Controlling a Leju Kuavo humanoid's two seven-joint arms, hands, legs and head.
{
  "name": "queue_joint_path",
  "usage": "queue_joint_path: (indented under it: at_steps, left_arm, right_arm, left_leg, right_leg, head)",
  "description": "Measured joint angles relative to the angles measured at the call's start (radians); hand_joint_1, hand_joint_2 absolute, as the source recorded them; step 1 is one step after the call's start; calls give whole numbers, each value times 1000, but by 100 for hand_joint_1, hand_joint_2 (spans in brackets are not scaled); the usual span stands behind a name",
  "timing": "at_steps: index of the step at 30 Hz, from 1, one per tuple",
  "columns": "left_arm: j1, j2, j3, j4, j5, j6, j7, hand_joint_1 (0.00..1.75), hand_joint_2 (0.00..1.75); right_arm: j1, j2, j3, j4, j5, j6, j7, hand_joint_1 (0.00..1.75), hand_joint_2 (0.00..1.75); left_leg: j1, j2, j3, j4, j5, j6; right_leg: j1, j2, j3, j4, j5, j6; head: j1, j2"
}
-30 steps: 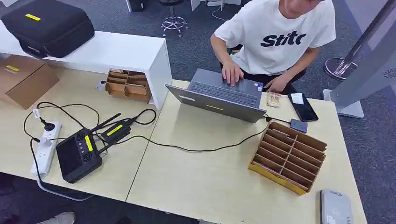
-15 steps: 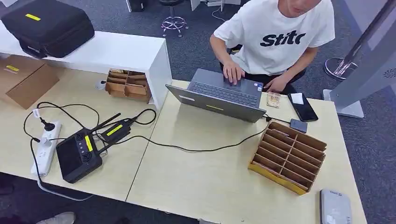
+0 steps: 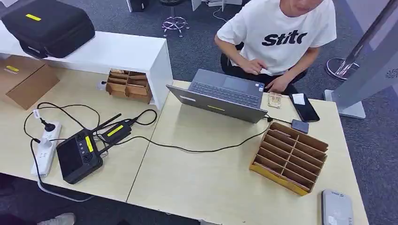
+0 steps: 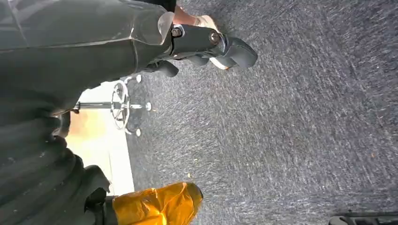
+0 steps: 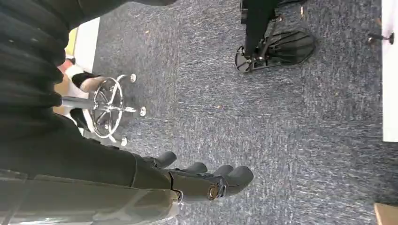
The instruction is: Pass the card to the sensor for recognition and then transmit it.
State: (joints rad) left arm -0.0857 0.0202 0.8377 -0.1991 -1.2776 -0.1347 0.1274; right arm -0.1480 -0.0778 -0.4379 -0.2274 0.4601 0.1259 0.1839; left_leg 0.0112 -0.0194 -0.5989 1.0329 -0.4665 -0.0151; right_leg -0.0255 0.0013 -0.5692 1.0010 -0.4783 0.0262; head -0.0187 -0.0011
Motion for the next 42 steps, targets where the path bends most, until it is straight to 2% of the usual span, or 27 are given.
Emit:
queue_joint_path:
  at_steps: [42]
  left_arm:
    - [2,9,0,0,1,-2,-1,0,175]
  right_arm:
    - [-6,1,6,0,10,7,-8,0,175]
  left_leg:
    - [0,0,0,0,0,0]
  right_leg:
    - [0,0,0,0,0,0]
  head:
    - [0,0]
